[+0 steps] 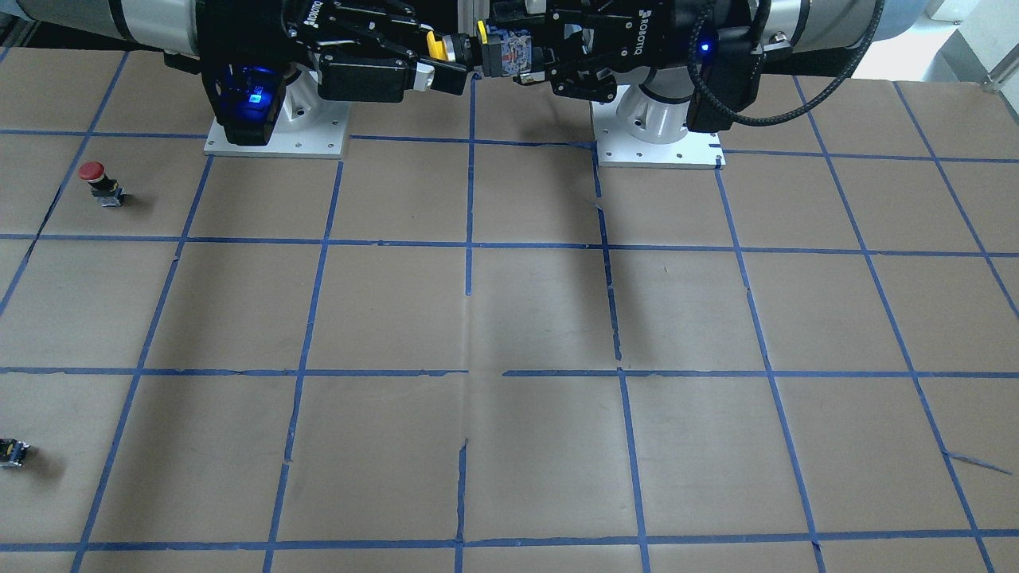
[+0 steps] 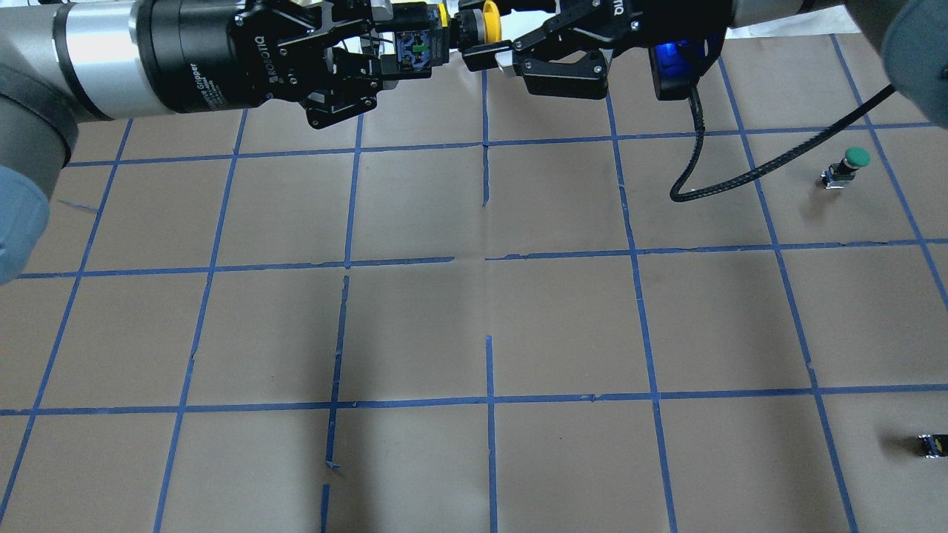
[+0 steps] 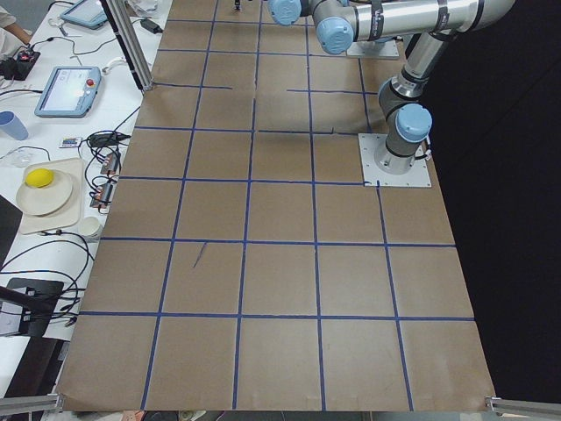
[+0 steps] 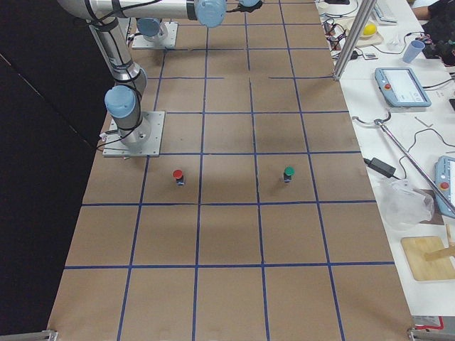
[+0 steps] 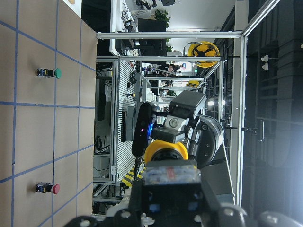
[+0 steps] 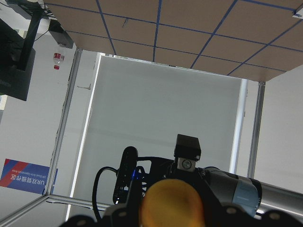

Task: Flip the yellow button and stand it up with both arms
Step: 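Grasp the button's yellow cap with the right gripper, then open the left gripper and pull it back while the right gripper holds the button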

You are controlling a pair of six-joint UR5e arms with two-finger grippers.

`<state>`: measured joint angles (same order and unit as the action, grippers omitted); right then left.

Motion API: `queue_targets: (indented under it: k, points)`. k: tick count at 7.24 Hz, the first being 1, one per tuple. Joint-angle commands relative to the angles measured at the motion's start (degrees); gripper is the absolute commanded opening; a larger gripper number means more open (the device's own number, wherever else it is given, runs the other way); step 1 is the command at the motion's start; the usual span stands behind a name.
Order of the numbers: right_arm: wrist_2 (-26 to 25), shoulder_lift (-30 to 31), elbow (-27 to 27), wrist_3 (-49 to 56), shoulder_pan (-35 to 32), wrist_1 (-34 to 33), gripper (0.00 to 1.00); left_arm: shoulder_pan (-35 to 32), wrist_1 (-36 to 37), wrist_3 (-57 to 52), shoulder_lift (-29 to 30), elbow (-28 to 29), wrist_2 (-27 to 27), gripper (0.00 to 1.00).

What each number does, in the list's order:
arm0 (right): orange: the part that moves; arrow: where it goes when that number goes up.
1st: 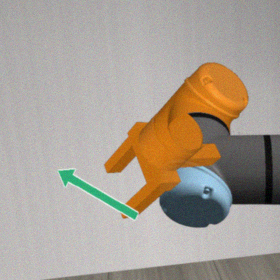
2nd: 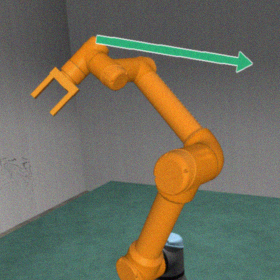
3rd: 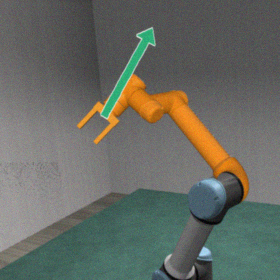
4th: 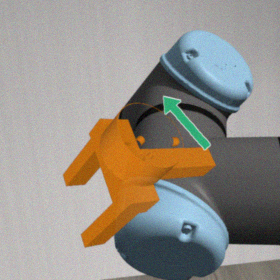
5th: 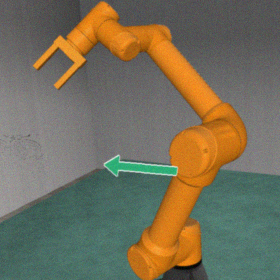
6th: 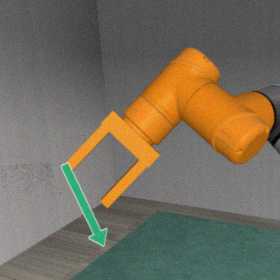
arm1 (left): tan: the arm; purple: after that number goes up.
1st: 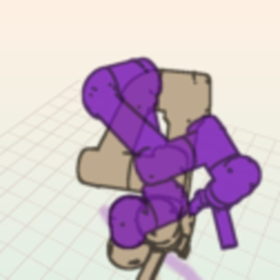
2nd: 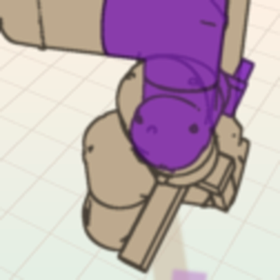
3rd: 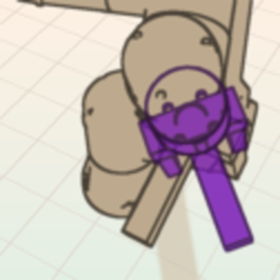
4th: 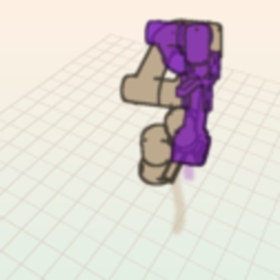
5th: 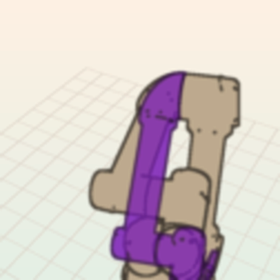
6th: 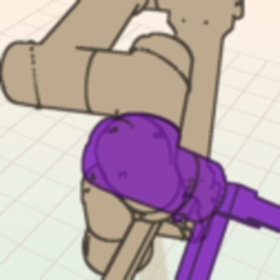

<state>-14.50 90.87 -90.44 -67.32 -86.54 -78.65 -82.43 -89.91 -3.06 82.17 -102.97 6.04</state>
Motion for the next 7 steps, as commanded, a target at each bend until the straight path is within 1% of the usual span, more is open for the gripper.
queue_targets:
  k: [1, 3, 4, 5, 6, 7]
  points:
    - [0.26, 0.01, 0.00, 0.00, 0.06, 0.08, 0.20, -0.01, 0.00, 0.86, 0.00, 0.14, 0.11, 0.94]
    - [-0.26, -0.17, 0.09, 0.00, 0.67, -0.27, 0.20, -0.01, 0.00, 1.12, 0.09, 0.23, 0.81, 0.94]
    - [-1.23, -0.26, 0.09, 0.96, 3.80, -0.80, 0.20, -0.01, 0.00, 1.99, 0.87, 0.14, 1.25, 0.95]
    - [-6.54, -0.08, 0.09, 3.93, 7.66, -1.67, 0.21, -0.01, 0.35, 2.00, 1.40, 0.31, 1.52, 0.95]
    - [-10.08, -0.34, 0.09, 7.78, 8.66, -1.86, 0.21, -0.27, 1.31, 2.09, 0.97, 0.14, 1.69, 0.95]
    - [-18.73, -0.35, 0.01, 15.83, 9.45, -1.77, 0.21, -1.84, 1.58, 2.09, 0.97, 0.40, 6.13, 0.95]
